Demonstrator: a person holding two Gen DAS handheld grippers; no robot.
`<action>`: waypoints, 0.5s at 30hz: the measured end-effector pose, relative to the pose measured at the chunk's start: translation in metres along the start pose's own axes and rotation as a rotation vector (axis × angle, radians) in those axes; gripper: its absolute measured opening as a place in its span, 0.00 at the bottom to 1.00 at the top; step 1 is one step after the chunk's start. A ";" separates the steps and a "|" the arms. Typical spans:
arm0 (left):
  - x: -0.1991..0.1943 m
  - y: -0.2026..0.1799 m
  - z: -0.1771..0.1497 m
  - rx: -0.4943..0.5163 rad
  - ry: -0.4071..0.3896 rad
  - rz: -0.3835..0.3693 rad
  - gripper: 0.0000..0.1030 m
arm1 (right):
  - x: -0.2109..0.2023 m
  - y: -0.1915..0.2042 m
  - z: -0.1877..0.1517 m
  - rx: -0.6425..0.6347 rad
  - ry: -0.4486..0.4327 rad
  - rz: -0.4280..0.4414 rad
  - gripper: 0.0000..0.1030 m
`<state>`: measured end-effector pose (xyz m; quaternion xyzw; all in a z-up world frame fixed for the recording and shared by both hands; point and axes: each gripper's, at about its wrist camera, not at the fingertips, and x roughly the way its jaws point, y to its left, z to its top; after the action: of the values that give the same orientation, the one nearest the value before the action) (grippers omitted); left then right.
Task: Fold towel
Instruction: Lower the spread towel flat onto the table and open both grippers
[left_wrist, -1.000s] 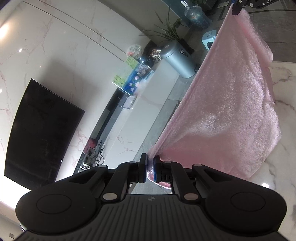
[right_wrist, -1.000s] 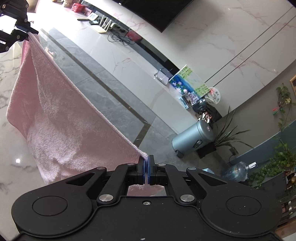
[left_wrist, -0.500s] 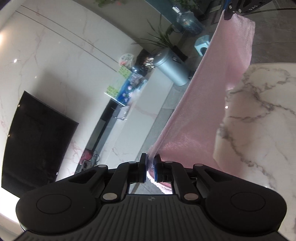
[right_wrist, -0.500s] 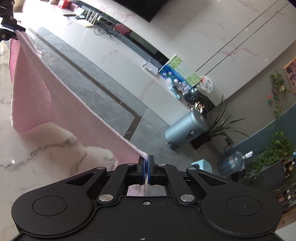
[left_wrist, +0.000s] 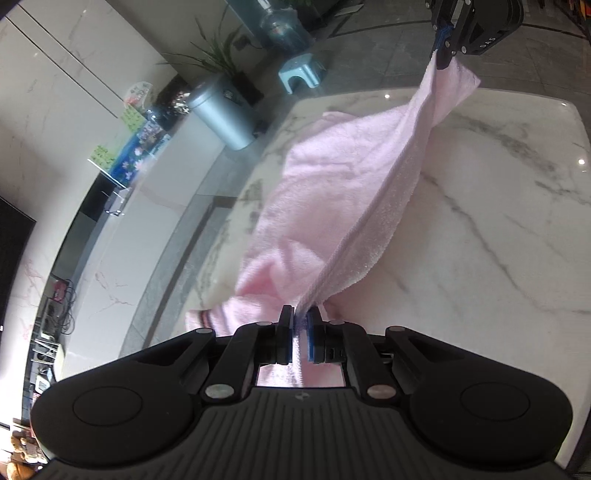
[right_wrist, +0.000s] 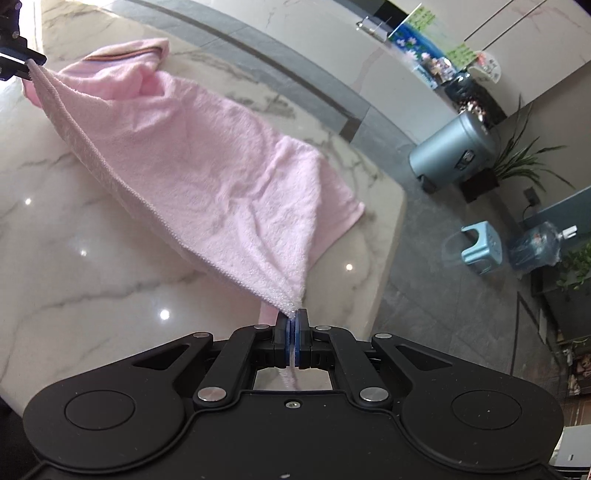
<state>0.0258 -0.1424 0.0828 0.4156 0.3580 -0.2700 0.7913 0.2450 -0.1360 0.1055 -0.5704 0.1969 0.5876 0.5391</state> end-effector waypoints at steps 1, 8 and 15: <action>0.001 -0.009 -0.004 0.011 0.007 -0.011 0.07 | 0.003 0.005 -0.008 -0.001 0.009 0.018 0.00; 0.004 -0.052 -0.033 0.001 0.056 -0.077 0.07 | 0.016 0.032 -0.044 0.030 0.030 0.133 0.00; 0.008 -0.070 -0.052 -0.027 0.102 -0.119 0.07 | 0.022 0.046 -0.060 0.031 0.057 0.203 0.00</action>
<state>-0.0386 -0.1350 0.0234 0.3962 0.4255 -0.2905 0.7600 0.2382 -0.1929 0.0519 -0.5558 0.2780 0.6196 0.4794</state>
